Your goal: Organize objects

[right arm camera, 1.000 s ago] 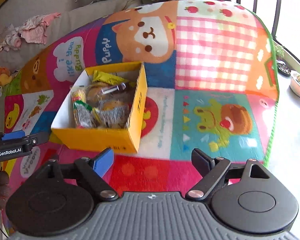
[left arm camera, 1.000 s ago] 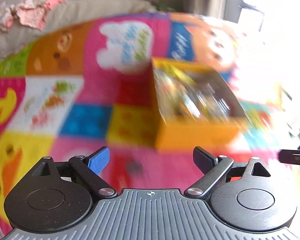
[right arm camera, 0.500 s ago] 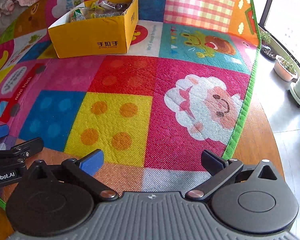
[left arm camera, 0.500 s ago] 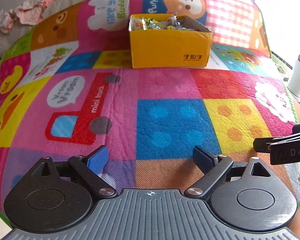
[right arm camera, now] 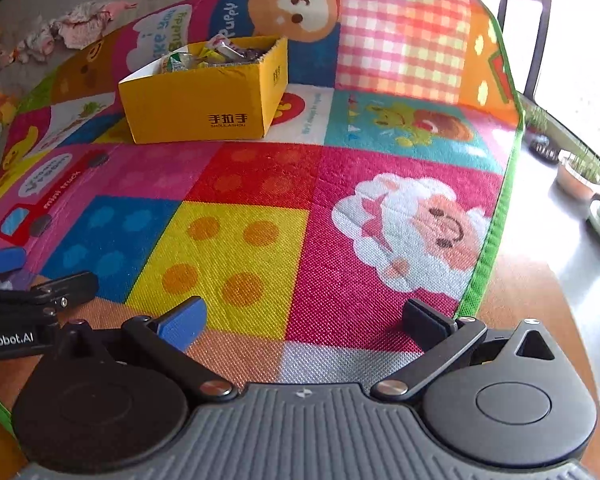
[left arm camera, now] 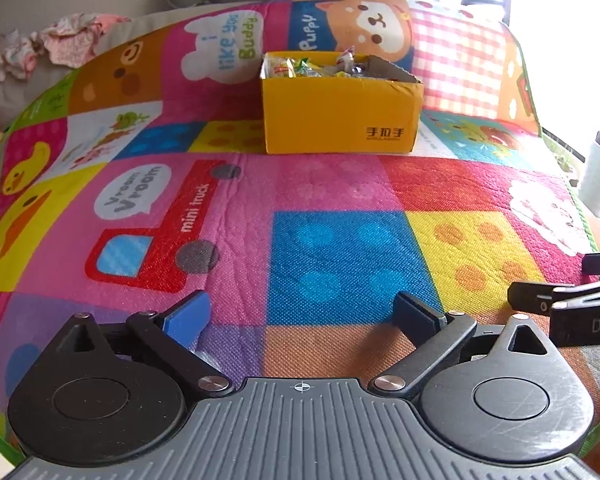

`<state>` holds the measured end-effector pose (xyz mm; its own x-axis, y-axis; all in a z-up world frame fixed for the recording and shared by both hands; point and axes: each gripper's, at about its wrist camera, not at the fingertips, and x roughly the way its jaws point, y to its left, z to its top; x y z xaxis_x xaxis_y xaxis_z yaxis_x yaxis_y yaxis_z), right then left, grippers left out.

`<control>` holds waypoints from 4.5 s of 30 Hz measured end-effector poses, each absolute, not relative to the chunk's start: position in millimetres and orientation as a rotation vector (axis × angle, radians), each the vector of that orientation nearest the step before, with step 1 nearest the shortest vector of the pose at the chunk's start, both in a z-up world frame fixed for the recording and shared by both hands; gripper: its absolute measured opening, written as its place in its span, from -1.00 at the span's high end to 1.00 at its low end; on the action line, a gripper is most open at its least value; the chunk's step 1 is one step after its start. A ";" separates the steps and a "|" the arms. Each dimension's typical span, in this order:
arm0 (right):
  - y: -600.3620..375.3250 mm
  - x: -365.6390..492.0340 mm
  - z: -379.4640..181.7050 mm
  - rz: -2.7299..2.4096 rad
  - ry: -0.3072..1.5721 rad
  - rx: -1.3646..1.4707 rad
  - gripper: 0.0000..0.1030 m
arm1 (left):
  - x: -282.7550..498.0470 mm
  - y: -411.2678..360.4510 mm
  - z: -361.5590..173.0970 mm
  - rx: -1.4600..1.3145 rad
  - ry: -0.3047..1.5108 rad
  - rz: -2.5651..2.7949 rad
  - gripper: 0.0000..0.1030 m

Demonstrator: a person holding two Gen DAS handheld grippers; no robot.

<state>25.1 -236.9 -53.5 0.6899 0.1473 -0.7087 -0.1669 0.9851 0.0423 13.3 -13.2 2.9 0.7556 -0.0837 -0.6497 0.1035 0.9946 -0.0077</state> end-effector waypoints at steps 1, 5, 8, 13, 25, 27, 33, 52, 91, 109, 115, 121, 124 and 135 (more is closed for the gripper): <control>-237.4 25.2 -53.6 0.185 0.791 -0.034 -1.00 | 13.9 -15.0 3.1 0.028 0.714 -0.098 -0.97; -242.3 21.7 -54.3 0.203 0.792 -0.042 -1.00 | 15.5 -23.6 3.0 0.012 0.735 -0.081 -1.00; -246.1 14.0 -54.4 0.203 0.795 -0.049 -1.00 | 10.9 -29.3 2.4 0.006 0.735 -0.072 -1.00; -249.9 -3.2 -53.1 0.185 0.819 -0.050 -1.00 | -0.8 -30.0 3.7 0.000 0.746 -0.082 -1.00; -241.1 5.0 -30.6 0.164 0.828 -0.032 -1.00 | -3.5 -8.9 35.3 0.002 0.601 -0.106 -1.00; -237.3 12.4 -20.4 0.154 0.762 0.010 -1.00 | 9.7 -2.7 41.2 0.012 0.583 -0.092 -1.00; -220.1 58.8 -32.8 0.128 0.745 0.055 -1.00 | 46.5 -5.9 14.9 0.043 0.698 -0.017 -1.00; -131.3 209.0 -12.3 0.180 0.717 -0.076 -1.00 | 33.8 -1.4 5.7 0.000 0.683 -0.049 -1.00; -203.4 52.2 -51.3 0.090 0.677 0.016 -1.00 | 61.2 -6.0 5.5 0.016 0.672 -0.008 -1.00; -208.3 55.9 -52.1 0.138 0.673 0.019 -1.00 | 60.9 -8.5 5.7 0.011 0.673 -0.002 -1.00; -209.9 54.8 -51.8 0.137 0.674 0.021 -1.00 | 60.7 -8.1 5.8 0.010 0.673 -0.002 -1.00; -208.9 55.0 -51.6 0.138 0.673 0.022 -1.00 | 60.9 -8.3 5.7 0.008 0.673 -0.001 -1.00; -208.7 54.9 -51.7 0.137 0.674 0.020 -1.00 | 62.0 -8.5 6.0 0.005 0.673 0.002 -1.00; -206.3 55.1 -51.2 0.129 0.675 0.014 -1.00 | 62.7 -7.7 5.9 0.008 0.672 0.006 -1.00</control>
<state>55.1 -206.3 -51.2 0.7730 0.1238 -0.6223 -0.1147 0.9919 0.0548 62.7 -7.7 5.9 0.7827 0.0078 -0.6223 -0.0025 1.0000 0.0094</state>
